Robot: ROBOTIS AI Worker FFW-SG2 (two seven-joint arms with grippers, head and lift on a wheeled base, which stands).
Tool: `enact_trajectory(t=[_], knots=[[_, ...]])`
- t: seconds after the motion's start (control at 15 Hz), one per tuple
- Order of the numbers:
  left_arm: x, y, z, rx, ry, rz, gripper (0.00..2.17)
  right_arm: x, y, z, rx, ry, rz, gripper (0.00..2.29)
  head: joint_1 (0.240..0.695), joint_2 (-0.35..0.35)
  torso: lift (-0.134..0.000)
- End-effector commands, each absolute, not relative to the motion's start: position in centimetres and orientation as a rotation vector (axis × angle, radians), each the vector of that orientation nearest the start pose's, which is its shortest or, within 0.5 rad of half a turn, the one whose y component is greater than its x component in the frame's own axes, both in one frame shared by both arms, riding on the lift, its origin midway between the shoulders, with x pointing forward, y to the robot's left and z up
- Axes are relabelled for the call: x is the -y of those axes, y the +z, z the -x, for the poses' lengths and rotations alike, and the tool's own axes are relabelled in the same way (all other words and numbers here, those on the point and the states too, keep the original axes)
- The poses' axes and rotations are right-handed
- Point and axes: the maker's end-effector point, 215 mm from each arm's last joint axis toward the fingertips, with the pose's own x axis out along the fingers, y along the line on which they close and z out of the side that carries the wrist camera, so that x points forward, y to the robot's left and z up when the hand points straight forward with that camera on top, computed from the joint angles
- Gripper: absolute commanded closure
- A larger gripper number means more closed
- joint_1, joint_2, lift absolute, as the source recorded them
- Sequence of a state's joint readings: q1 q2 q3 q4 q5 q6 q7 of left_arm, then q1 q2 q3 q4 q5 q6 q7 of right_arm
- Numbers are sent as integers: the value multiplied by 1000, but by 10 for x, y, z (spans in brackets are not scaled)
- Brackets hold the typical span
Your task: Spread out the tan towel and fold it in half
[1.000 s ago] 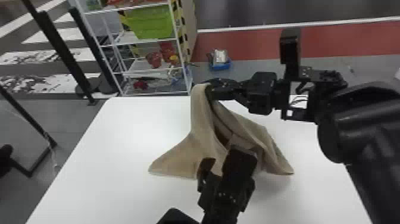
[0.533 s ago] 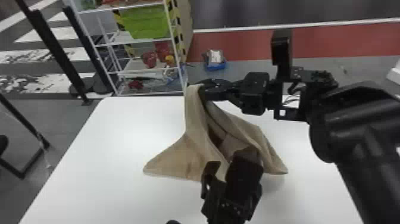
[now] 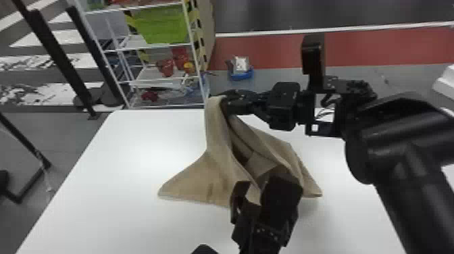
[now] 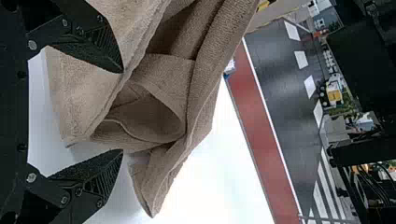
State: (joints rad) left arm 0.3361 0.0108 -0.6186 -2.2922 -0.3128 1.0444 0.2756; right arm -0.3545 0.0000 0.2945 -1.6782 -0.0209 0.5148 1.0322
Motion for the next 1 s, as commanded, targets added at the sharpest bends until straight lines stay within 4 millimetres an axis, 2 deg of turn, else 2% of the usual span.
enact_trajectory(t=[0.0, 0.07, 0.13, 0.27, 0.33, 0.47, 0.53, 0.6, 0.93], knots=[[-41, -390, -401, -522, -130, -326, 333, -90, -225, -513, -101, 1315, 53, 2256, 695, 158, -124], [-47, -391, -405, -512, -112, -337, 603, -91, -225, -513, -102, 1317, 52, 2256, 695, 159, -124], [-51, -390, -408, -503, -99, -343, 1055, -91, -226, -512, -103, 1318, 50, 2256, 695, 160, -124], [-61, -394, -410, -512, -84, -352, 1622, -91, -225, -511, -102, 1319, 42, 2256, 695, 165, -124], [-68, -394, -409, -513, -76, -351, 1835, -90, -222, -511, -96, 1320, 41, 2256, 695, 172, -124], [-94, -393, -405, -520, -54, -352, 1855, -87, -217, -510, -87, 1318, 25, 2256, 695, 181, -124], [-110, -392, -403, -521, -31, -357, 2145, -84, -212, -509, -78, 1318, 9, 2256, 695, 188, -124], [-125, -388, -402, -522, -7, -346, 2142, -81, -210, -510, -75, 1312, 4, 2256, 695, 198, -124], [-240, -332, -396, -440, 184, -314, 2142, -85, -205, -471, -119, 1398, -38, 2256, 695, 298, -124]])
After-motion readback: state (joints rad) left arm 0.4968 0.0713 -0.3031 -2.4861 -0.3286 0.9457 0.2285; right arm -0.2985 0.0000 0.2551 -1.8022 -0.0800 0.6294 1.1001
